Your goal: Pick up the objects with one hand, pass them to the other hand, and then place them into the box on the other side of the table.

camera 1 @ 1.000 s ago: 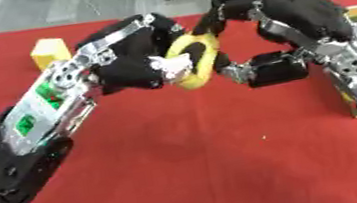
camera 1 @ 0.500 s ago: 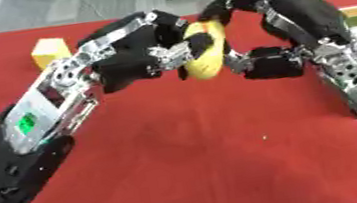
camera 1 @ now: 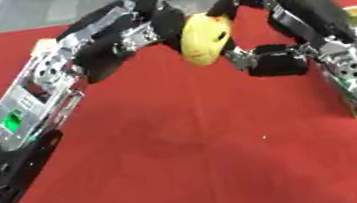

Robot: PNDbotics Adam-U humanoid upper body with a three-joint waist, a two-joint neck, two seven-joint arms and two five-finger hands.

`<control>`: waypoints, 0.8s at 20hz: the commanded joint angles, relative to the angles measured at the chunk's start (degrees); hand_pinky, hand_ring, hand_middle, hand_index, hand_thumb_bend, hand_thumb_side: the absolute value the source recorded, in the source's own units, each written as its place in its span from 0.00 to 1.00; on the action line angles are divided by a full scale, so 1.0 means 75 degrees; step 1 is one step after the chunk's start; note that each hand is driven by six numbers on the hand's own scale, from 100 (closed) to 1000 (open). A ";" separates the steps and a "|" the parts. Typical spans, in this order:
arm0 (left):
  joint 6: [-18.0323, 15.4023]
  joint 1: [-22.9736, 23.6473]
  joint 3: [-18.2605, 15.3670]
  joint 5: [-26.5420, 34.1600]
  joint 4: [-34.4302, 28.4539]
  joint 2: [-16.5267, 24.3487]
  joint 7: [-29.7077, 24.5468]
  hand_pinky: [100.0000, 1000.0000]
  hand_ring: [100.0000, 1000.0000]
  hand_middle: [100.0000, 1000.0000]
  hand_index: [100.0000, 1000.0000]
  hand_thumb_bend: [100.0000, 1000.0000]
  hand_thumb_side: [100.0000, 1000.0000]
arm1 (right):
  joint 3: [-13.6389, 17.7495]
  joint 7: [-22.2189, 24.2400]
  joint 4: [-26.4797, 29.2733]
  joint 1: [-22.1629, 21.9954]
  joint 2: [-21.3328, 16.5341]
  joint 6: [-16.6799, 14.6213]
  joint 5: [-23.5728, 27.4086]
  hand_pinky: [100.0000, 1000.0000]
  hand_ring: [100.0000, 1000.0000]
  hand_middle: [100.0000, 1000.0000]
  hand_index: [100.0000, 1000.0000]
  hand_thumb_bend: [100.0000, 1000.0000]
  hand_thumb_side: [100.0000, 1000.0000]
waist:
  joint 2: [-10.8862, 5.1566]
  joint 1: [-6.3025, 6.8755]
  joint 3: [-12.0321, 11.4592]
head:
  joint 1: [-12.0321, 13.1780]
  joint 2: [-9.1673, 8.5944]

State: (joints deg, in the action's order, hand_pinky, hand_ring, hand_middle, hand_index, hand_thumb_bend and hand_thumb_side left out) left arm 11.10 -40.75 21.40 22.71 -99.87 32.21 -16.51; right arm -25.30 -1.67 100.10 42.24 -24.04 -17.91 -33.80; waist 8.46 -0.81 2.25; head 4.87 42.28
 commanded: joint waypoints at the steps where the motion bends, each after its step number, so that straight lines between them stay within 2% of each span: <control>1: -0.0278 0.0003 -0.0573 -0.0213 0.0130 0.0382 0.0337 0.72 0.57 0.48 0.56 0.49 0.57 | 0.0317 -0.0069 0.0251 0.0064 -0.0470 0.0222 0.0284 0.50 0.45 0.38 0.25 0.00 0.00 | -0.0217 0.0017 0.0002 | -0.0054 0.0024; 6: -0.0586 0.0380 -0.1231 -0.0139 0.0252 0.0779 0.0948 0.71 0.56 0.48 0.56 0.48 0.56 | 0.0948 -0.0409 0.0106 -0.0179 -0.1238 0.0783 0.0574 0.50 0.45 0.38 0.25 0.00 0.00 | -0.0186 0.0011 -0.0022 | -0.0136 0.0014; 9: -0.0664 0.0624 -0.1426 -0.0078 0.0260 0.0953 0.1172 0.71 0.56 0.48 0.56 0.47 0.56 | 0.1428 -0.0736 -0.0260 -0.0460 -0.1663 0.1144 0.0640 0.50 0.45 0.38 0.24 0.00 0.00 | -0.0171 0.0002 -0.0052 | -0.0192 0.0017; 16: -0.0726 0.0991 -0.1633 -0.0021 0.0209 0.1007 0.1395 0.71 0.56 0.47 0.56 0.46 0.55 | 0.2391 -0.1465 -0.1965 -0.0913 -0.2038 0.1799 0.0413 0.50 0.46 0.38 0.26 0.00 0.00 | -0.0177 -0.0023 -0.0101 | -0.0238 -0.0008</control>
State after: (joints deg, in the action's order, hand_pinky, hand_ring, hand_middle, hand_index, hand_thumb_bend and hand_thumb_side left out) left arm 5.80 -32.70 10.36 22.20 -97.40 37.97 -6.52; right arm -9.34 -11.70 87.01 34.66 -37.00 -5.11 -30.17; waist 8.46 -0.82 1.54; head 3.31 42.27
